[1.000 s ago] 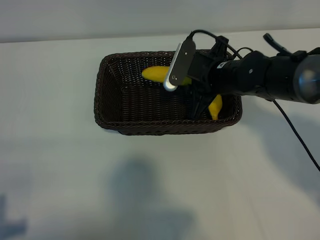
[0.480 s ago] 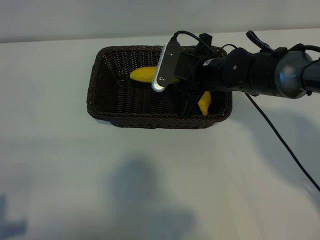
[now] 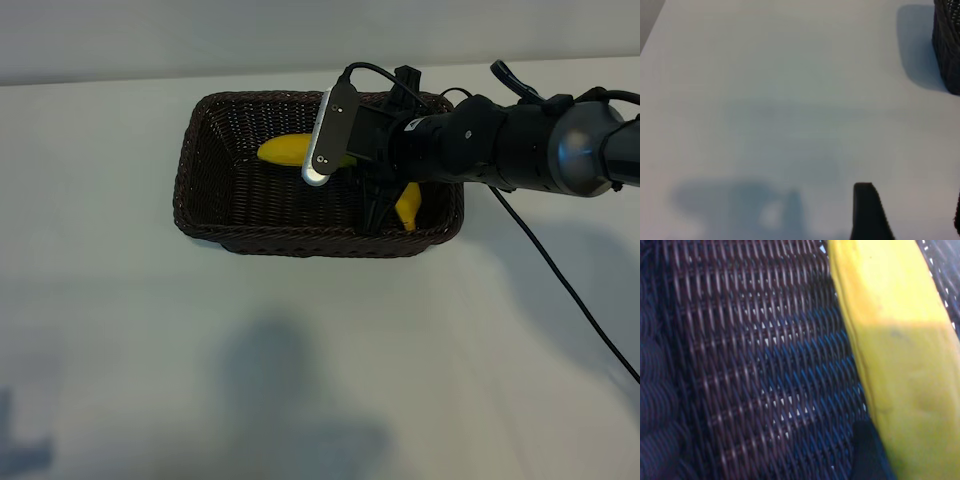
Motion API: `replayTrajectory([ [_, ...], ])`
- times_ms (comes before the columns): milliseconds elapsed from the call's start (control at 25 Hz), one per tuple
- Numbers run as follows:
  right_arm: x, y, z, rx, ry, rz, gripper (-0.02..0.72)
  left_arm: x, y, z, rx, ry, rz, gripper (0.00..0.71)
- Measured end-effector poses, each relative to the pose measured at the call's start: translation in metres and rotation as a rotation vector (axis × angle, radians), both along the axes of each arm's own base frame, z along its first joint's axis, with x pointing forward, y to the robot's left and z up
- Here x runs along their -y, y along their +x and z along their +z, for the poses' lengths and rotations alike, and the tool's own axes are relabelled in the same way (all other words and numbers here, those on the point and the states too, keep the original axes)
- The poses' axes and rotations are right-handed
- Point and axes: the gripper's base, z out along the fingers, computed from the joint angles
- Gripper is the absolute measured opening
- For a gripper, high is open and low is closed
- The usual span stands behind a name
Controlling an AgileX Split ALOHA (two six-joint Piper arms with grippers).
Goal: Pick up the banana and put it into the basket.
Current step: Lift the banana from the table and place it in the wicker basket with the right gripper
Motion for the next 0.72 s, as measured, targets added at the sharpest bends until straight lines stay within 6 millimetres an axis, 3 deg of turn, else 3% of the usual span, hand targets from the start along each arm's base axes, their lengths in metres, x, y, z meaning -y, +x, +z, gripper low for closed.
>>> replayTrajectory([
  [320,0.001,-0.002,0.017,0.046,0.006,0.02,0.431,0.0,0.0,0.0,0.0,0.001,0.0,0.448],
  [720,0.0,-0.002,0.009,0.049,-0.043,0.062,0.431,0.0,0.0,0.0,0.0,0.001,0.0,0.448],
])
